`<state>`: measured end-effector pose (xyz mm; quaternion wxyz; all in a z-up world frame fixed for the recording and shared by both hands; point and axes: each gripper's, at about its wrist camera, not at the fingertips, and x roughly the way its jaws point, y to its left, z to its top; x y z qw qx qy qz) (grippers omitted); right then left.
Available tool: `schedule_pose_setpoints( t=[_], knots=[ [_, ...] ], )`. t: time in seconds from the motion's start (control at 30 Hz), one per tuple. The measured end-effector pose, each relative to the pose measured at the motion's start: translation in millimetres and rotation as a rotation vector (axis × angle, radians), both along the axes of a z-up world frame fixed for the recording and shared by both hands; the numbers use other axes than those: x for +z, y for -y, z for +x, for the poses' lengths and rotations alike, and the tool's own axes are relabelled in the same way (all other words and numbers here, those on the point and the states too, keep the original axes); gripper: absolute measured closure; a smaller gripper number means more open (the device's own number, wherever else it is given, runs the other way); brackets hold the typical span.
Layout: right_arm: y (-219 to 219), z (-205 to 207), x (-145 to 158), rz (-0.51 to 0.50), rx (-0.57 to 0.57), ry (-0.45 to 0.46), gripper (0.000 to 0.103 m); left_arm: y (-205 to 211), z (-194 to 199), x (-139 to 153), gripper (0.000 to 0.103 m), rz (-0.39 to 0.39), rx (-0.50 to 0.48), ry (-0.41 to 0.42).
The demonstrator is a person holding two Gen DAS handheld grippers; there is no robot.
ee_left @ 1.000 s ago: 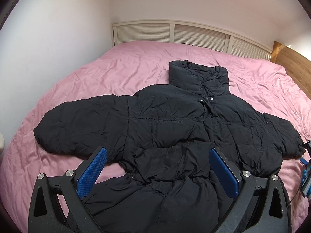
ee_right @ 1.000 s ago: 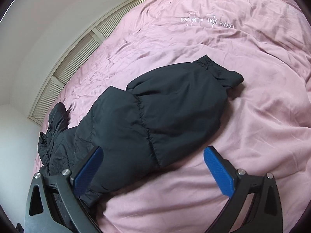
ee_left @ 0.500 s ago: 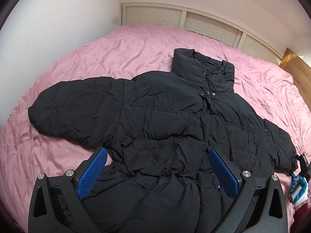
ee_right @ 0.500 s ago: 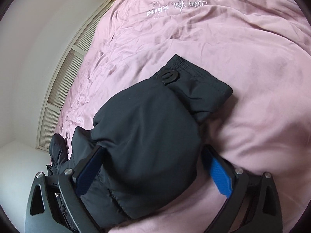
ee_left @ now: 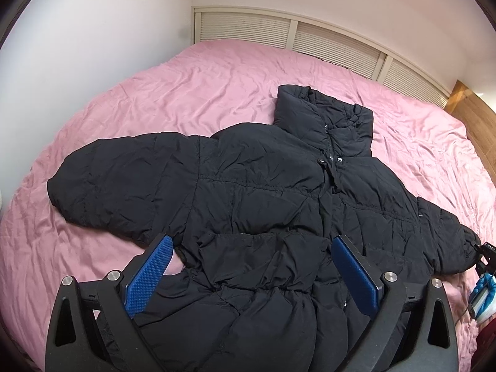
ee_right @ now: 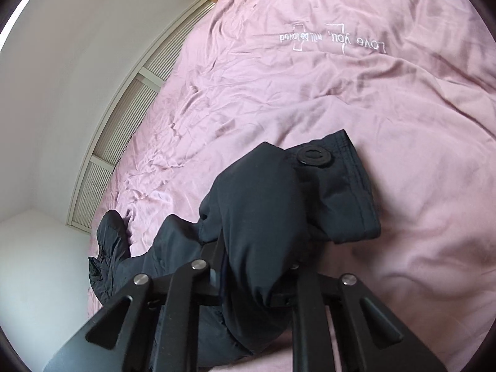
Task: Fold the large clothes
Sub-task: 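Carry the gripped sleeve across the coat body and release it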
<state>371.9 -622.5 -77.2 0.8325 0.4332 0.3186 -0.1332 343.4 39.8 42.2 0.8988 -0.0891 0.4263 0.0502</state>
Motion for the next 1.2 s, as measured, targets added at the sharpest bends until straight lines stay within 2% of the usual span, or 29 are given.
schedule_pose_setpoints(
  t=[0.2, 0.3, 0.53, 0.7, 0.83, 1.2],
  knots=[
    [-47.7, 17.8, 64.9, -0.120, 0.107, 0.039, 0.089, -29.3, -4.0, 11.5, 0.003, -0.029, 0.009, 0.010],
    [-81.1, 28.6, 94.5, -0.160, 0.171, 0.071, 0.089, -44.9, -8.4, 17.8, 0.003, -0.019, 0.008, 0.019],
    [-174.3, 51.3, 139.6, -0.192, 0.316, 0.140, 0.089, -93.9, -21.9, 25.0, 0.003, -0.004, 0.039, 0.027],
    [-246.6, 67.6, 150.9, -0.198, 0.420, 0.160, 0.089, -133.7, -33.0, 26.4, 0.003, 0.003, 0.069, 0.025],
    [-304.0, 77.7, 148.9, -0.207, 0.502, 0.153, 0.089, -163.2, -39.1, 23.7, 0.003, 0.005, 0.097, 0.022],
    [-432.0, 88.9, 102.0, -0.262, 0.719, 0.006, 0.089, -213.4, -43.7, 11.8, 0.003, -0.029, 0.130, 0.001]
  ],
)
